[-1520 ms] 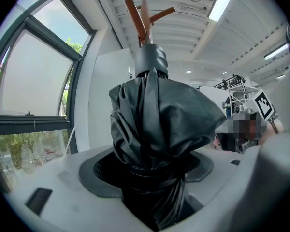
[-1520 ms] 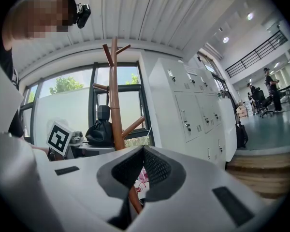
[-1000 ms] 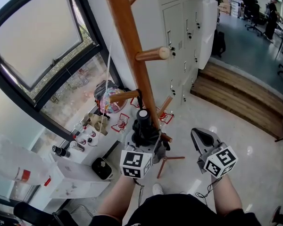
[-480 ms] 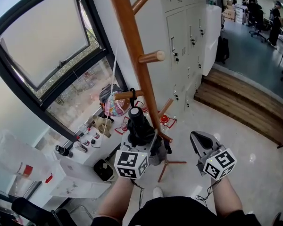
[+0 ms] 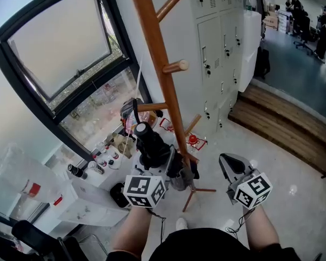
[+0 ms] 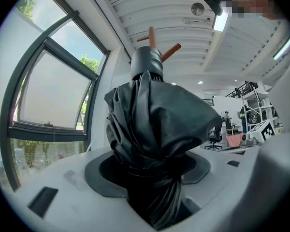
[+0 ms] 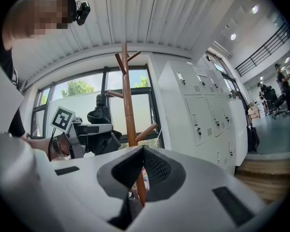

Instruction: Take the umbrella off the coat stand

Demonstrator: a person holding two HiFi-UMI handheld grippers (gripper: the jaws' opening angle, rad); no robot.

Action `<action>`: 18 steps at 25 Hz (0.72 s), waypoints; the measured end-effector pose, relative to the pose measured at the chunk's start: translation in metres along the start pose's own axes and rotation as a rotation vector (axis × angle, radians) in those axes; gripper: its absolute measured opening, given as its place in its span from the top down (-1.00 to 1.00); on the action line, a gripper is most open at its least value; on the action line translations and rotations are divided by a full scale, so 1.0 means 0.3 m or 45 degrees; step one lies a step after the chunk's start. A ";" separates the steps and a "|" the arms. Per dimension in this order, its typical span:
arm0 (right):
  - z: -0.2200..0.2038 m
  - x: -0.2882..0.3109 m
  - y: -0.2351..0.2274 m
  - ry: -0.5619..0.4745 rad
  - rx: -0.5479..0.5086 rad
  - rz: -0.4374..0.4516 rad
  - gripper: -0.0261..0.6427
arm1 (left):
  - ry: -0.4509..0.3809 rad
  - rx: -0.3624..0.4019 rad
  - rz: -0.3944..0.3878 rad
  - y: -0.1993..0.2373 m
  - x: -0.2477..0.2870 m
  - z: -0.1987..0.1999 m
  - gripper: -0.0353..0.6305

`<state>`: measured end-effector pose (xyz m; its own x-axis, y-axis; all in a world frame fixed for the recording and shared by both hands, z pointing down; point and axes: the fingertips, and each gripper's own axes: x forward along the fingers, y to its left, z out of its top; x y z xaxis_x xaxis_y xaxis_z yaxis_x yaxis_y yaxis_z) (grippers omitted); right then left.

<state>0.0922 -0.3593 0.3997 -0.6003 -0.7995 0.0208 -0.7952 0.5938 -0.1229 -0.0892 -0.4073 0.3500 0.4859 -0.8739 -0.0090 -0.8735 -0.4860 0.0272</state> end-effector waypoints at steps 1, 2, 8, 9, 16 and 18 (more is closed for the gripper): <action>0.001 -0.002 0.002 0.000 -0.001 0.008 0.76 | -0.004 -0.009 0.013 0.003 -0.009 0.002 0.10; 0.002 -0.004 0.005 0.000 -0.002 0.018 0.76 | -0.006 -0.017 0.026 0.006 -0.019 0.002 0.10; -0.002 -0.015 0.036 0.017 -0.017 0.082 0.76 | 0.010 -0.042 0.094 0.008 -0.084 -0.024 0.10; -0.004 -0.018 0.042 0.021 -0.019 0.095 0.76 | 0.015 -0.047 0.105 0.006 -0.097 -0.030 0.10; -0.014 -0.045 0.069 0.052 -0.027 0.189 0.76 | 0.055 -0.079 0.196 -0.028 -0.186 -0.088 0.10; -0.023 -0.054 0.079 0.061 -0.026 0.224 0.76 | 0.069 -0.084 0.224 -0.045 -0.217 -0.109 0.10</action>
<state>0.0825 -0.3316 0.4034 -0.7335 -0.6781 0.0477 -0.6786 0.7264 -0.1085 -0.1082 -0.3437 0.3828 0.3280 -0.9430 0.0553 -0.9423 -0.3225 0.0895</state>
